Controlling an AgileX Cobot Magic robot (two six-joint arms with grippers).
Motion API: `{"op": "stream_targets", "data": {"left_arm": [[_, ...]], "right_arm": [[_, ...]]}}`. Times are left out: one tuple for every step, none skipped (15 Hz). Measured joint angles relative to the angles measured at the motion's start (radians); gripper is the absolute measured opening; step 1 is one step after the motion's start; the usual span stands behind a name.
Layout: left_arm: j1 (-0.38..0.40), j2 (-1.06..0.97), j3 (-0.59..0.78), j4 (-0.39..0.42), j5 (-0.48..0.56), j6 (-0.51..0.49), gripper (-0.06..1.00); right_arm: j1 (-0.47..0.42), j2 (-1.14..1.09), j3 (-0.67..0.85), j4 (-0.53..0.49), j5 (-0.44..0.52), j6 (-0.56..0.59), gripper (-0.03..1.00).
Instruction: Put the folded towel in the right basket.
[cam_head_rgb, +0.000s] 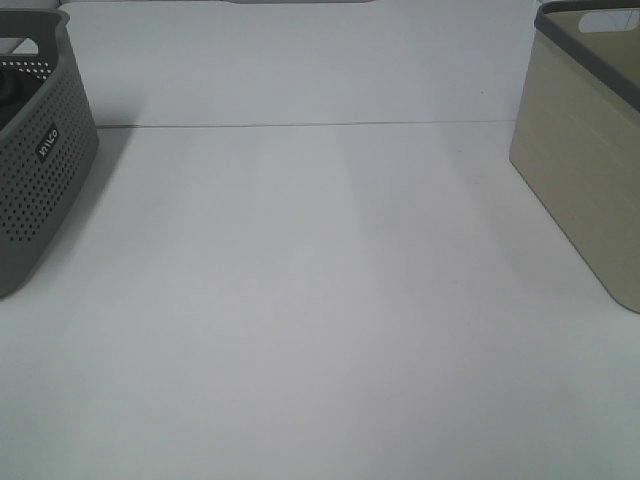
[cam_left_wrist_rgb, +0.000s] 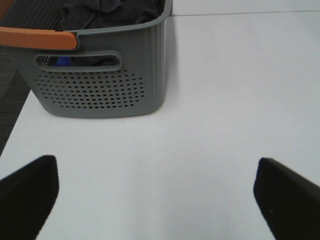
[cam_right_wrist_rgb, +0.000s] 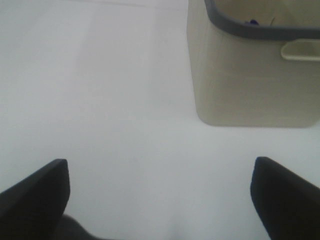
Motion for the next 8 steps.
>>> {"op": "stream_targets", "data": {"left_arm": [[0.0,0.0,0.0,0.0,0.0,0.0,0.99],[0.0,0.0,0.0,0.0,0.0,0.0,0.99],[0.0,0.0,0.0,0.0,0.0,0.0,0.99],[0.0,0.0,0.0,0.0,0.0,0.0,0.99],[0.0,0.0,0.0,0.005,0.0,0.0,0.99],[0.0,0.0,0.0,0.0,0.0,0.0,0.99],[0.0,0.0,0.0,0.005,0.0,0.0,0.99],[0.0,0.0,0.0,0.0,0.0,0.0,0.99]], "right_arm": [[0.0,-0.002,0.006,-0.02,0.049,0.001,0.94],[0.0,-0.002,0.022,-0.037,0.076,0.001,0.94],[0.0,-0.002,0.027,-0.042,0.078,0.003,0.94],[0.0,-0.002,0.036,-0.045,0.061,0.01,0.94],[0.0,-0.002,0.056,-0.067,0.03,0.048,0.94],[0.0,-0.002,0.057,-0.077,0.029,0.065,0.94],[0.0,-0.002,0.057,-0.116,0.022,0.113,0.94],[0.0,-0.002,0.057,-0.121,0.02,0.123,0.94]]}}
